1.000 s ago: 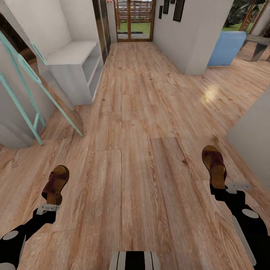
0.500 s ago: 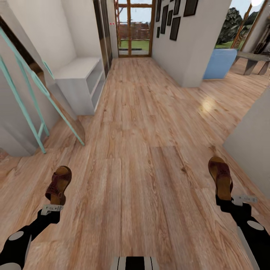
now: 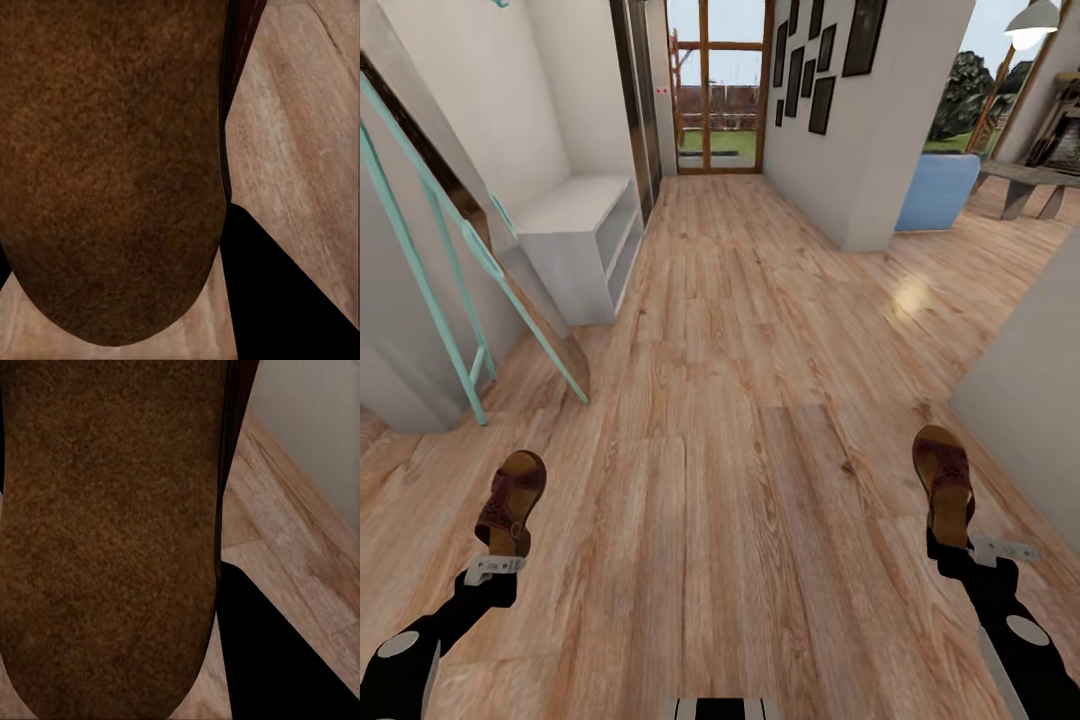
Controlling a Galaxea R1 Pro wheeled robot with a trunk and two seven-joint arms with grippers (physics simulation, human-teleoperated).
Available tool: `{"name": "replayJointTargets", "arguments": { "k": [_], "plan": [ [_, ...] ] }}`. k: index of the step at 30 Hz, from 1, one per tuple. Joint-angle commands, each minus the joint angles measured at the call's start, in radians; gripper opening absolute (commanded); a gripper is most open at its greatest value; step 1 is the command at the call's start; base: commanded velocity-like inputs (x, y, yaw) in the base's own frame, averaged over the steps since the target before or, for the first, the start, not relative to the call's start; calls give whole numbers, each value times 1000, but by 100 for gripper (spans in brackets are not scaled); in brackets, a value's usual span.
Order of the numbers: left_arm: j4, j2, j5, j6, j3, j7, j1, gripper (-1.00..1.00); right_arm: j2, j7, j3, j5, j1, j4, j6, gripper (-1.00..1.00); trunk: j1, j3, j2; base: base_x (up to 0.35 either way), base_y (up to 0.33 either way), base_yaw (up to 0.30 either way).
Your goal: Pick up the two gym shoes and the two sandals from the corridor floor and place them onto the hallstand (shoe rack) in the corridor, making sure they are on the rack and not on the floor. Arrange them so the two gym shoes are next to each other and the two sandals are next to each other.
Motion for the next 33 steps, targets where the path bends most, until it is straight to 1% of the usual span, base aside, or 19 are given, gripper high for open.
{"name": "replayJointTargets", "arguments": {
  "k": [1,4,9,11,23,33],
  "plan": [
    [3,-2,-12,-9,5,-5,0,-100,3,-4,2,-11,0,4,4,-100,0,1,0,0,0,0],
    [8,-6,-9,-12,5,-5,4,-100,5,-3,3,-11,0,17,2,-100,0,3,0,0,0,0],
    [2,-6,25,-14,6,-6,7,-100,6,-3,3,-10,0,14,2,-100,0,3,0,-161,-102,0],
    [0,-7,32,-14,5,-6,8,-100,6,-2,3,-10,0,12,2,-100,0,3,0,-250,-162,0],
    [-3,-7,34,-14,4,-6,9,-100,6,-3,1,-11,0,11,2,-100,0,3,0,-244,-190,6],
    [-3,-9,34,-14,3,-5,9,-100,6,-3,1,-11,0,13,2,-100,0,9,0,-236,-201,212]
  ]
}}
